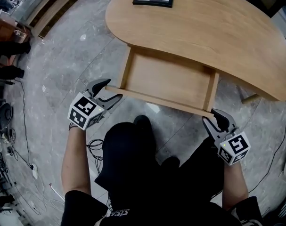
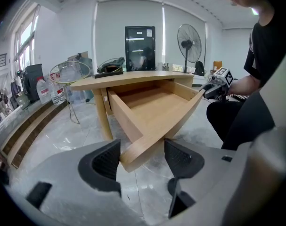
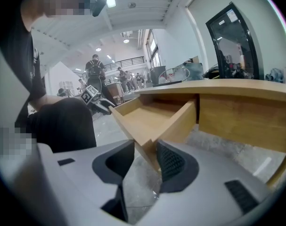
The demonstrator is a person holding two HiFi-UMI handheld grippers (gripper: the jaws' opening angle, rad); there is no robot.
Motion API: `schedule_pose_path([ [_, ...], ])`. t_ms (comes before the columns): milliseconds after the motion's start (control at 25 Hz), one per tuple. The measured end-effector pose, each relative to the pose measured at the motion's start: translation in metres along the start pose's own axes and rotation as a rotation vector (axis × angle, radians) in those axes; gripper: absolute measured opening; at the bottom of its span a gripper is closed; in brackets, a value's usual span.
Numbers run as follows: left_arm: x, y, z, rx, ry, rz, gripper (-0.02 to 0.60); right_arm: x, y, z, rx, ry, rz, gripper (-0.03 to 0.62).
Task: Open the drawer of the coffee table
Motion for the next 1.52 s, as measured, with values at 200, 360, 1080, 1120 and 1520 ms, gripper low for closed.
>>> schedule_pose_path([
  [200, -0.003, -0.003, 0.006, 0.107, -0.116, 0.022, 0.261, -0.003, 0.000, 0.009, 0.094, 0.194, 0.046, 0.157],
  [360, -0.009, -0.006, 0.011, 0.180, -0.255, 0.011, 0.244, -0.003, -0.003, 0.021, 0.165, 0.387, 0.080, 0.175],
  [1080, -0.020, -0.008, 0.022, 0.398, -0.431, -0.094, 0.149, 0.010, -0.005, 0.040, 0.212, 0.566, 0.266, 0.084],
  [1120, -0.021, -0.006, 0.019, 0.407, -0.429, -0.104, 0.147, 0.012, -0.004, 0.039, 0.221, 0.575, 0.280, 0.083],
  [1520, -0.024, -0.005, 0.012, 0.428, -0.411, -0.125, 0.143, 0.016, -0.003, 0.038, 0.220, 0.563, 0.308, 0.081],
])
Point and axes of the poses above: the fingertips, and each gripper's own axes: y backward along the fingers, x to its left, z out of its top, the point moved 10 cm from there along y, backward along the fingers, and after that the axes turned 11 degrees about y, right-handed, at the moved point
